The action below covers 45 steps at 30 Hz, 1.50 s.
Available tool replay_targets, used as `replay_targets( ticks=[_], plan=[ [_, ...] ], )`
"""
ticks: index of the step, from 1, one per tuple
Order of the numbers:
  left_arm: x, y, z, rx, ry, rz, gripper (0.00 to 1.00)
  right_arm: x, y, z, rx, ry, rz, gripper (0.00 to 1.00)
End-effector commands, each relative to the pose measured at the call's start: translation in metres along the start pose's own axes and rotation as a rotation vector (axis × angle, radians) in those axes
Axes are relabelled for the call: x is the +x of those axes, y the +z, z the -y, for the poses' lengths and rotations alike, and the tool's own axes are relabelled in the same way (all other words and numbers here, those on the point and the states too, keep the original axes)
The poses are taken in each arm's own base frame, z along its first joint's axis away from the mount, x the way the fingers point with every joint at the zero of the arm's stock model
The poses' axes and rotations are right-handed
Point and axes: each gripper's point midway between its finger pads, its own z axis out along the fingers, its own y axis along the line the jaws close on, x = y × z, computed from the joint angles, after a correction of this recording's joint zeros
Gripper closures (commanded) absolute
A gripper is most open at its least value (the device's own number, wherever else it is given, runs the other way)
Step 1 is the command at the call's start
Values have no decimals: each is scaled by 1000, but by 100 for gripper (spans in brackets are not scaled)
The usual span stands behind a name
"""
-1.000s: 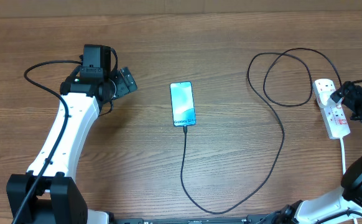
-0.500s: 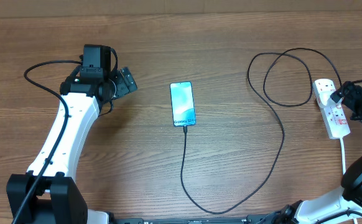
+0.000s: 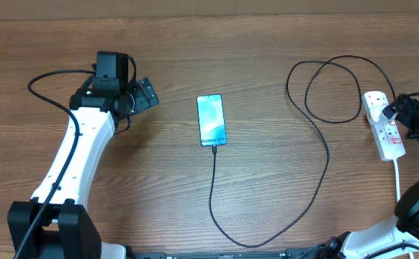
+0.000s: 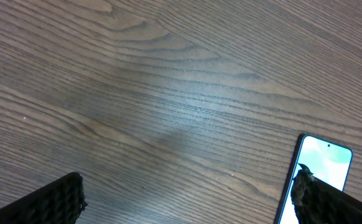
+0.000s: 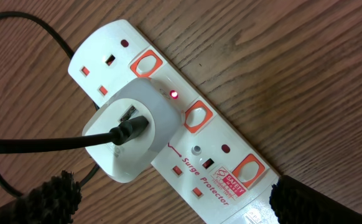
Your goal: Plug charger to phone and switch on socket
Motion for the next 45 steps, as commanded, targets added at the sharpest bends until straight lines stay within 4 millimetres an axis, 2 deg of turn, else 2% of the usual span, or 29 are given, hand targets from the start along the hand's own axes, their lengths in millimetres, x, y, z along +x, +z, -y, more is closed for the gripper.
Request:
replay_targets(
  ticks=[1, 8, 14, 16, 20, 25, 30, 34, 37, 40, 42, 45],
  plan=[
    [-5, -4, -2, -12, 17, 21, 0, -1, -5, -2, -1, -14, 15, 0],
    [-2, -2, -3, -15, 19, 13, 0, -1, -5, -2, -1, -14, 15, 0],
    [-9, -20, 1, 10, 16, 58, 1, -1, -5, -2, -1, -14, 15, 0],
    [-14, -34, 2, 29, 13, 92, 0, -1, -5, -2, -1, -14, 15, 0],
    [-26, -74, 6, 83, 4, 187, 0, -1, -5, -2, -1, -14, 15, 0],
    [-37, -139, 7, 169, -9, 340, 0, -1, -5, -2, -1, -14, 15, 0],
    [-38, -200, 3, 248, -22, 482, 0, -1, -5, -2, -1, -14, 15, 0],
    [-33, -241, -3, 302, -30, 578, 0, -1, -5, -2, -1, -14, 15, 0],
    [-25, -264, -9, 334, -35, 635, 0, -1, -5, -2, -1, -14, 15, 0],
    [-10, -274, -18, 354, -38, 669, 1, -1, -5, -2, -1, -14, 15, 0],
    [2, -275, -26, 361, -40, 681, 1, -1, -5, -2, -1, -14, 15, 0],
    [20, -265, -40, 338, -49, 690, 0, -1, -5, -2, -1, -14, 15, 0]
  ],
)
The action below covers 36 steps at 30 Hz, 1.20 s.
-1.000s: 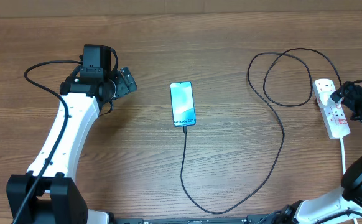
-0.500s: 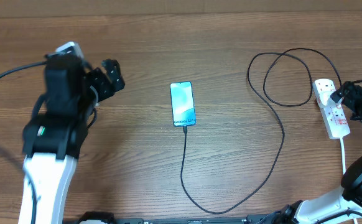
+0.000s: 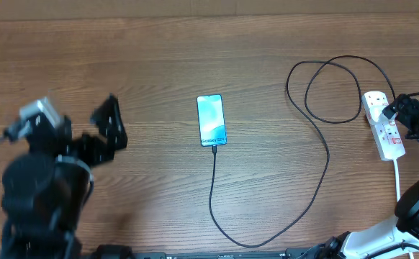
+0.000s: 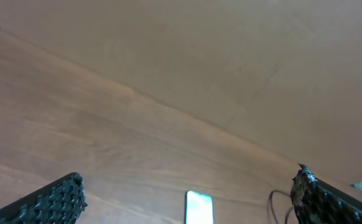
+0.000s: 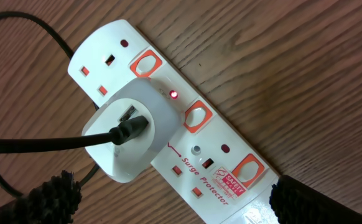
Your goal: Plug charger to phone and switch on socket
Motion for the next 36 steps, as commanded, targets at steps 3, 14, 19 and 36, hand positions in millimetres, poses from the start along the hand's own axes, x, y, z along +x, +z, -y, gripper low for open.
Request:
replay_targets(
  ticks=[3, 14, 19, 36],
  plan=[
    [29, -13, -52, -189, 30, 26, 0, -1, -5, -3, -3, -15, 15, 0],
    [131, -56, -119, -392, 96, -293, 0, -1, -5, -3, -3, -15, 15, 0],
    [133, -66, -132, -445, 94, -263, 0, -1, -5, -3, -3, -15, 15, 0],
    [35, -76, -68, -87, -32, 277, 1, -1, -5, -3, -3, -15, 15, 0]
  ],
)
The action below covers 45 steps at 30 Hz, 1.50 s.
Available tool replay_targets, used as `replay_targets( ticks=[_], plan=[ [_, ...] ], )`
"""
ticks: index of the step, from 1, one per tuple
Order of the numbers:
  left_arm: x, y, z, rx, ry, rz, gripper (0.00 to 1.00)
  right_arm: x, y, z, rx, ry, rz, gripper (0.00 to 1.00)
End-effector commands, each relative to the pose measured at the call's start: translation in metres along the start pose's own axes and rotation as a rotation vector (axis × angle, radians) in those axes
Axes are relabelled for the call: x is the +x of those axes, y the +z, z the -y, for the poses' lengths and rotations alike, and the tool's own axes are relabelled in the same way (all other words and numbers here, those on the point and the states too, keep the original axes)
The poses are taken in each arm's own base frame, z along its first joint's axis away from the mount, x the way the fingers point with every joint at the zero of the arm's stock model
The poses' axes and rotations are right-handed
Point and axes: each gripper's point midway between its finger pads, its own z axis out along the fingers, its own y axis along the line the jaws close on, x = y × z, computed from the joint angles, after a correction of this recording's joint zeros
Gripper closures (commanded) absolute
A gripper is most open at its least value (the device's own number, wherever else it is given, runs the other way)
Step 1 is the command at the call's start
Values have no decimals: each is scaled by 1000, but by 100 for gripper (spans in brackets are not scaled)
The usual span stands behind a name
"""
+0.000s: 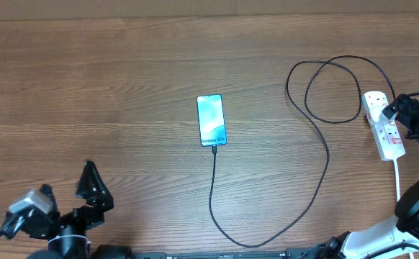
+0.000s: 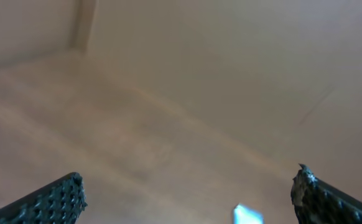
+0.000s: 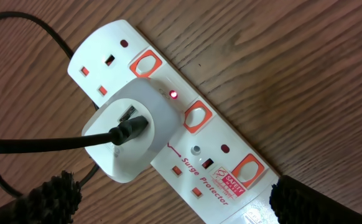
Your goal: Plug charger to phone and switch on socket
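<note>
The phone (image 1: 212, 119) lies face up mid-table, screen lit, with the black charger cable (image 1: 214, 188) plugged into its near end. That cable loops right to the white adapter (image 3: 129, 128) seated in the white socket strip (image 1: 383, 134). On the strip a red light (image 3: 173, 94) glows beside the adapter. My right gripper (image 3: 171, 202) hangs open just above the strip, fingers either side, holding nothing. My left gripper (image 1: 94, 194) is open and empty at the table's near left edge; in its blurred view the phone (image 2: 247, 215) is a small bright speck.
The slack cable makes a loop (image 1: 333, 90) on the wood at the back right. A white lead (image 1: 398, 180) runs from the strip toward the near edge. A tan wall (image 2: 231, 62) rises behind the table.
My left arm has drawn back from the left-middle of the table to its near left edge, still open. The right gripper, phone, cable and strip are unchanged.
At first my left gripper stood open just left of the plugged-in phone, and the strip's red light was on. Then the left arm was lower and farther left. Now it sits at the near edge. The right gripper stayed open over the strip throughout.
</note>
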Motion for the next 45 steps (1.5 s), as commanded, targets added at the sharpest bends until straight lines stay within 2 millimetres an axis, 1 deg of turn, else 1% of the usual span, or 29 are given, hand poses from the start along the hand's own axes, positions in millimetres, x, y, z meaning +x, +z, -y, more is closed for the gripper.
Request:
replay_targets(
  ticks=[1, 8, 10, 17, 19, 23, 30, 34, 45],
  plan=[
    [-9, -4, 9, 71, -25, 65, 0, -1, -5, -3, -3, -14, 15, 0],
    [-35, -13, 30, 248, -100, 288, 0, -1, -5, -3, -2, -14, 15, 0],
    [-40, -11, 37, 290, -113, 334, 1, -1, -5, -3, -3, -14, 15, 0],
    [-38, 4, 47, 387, -142, 445, 0, -1, -5, -3, -3, -14, 15, 0],
    [-32, 11, 48, 411, -146, 467, 0, -1, -5, -3, -3, -14, 15, 0],
    [-9, 26, 46, 449, -150, 478, 0, -1, -5, -3, -3, -14, 15, 0],
    [37, 54, 33, 425, -156, 389, 1, -1, -5, -3, -3, -14, 15, 0],
    [58, 66, 25, 402, -156, 343, 0, -1, -5, -3, -3, -14, 15, 0],
    [94, 83, 9, 327, -120, 237, 0, -1, -5, -3, -3, -14, 15, 0]
  ],
)
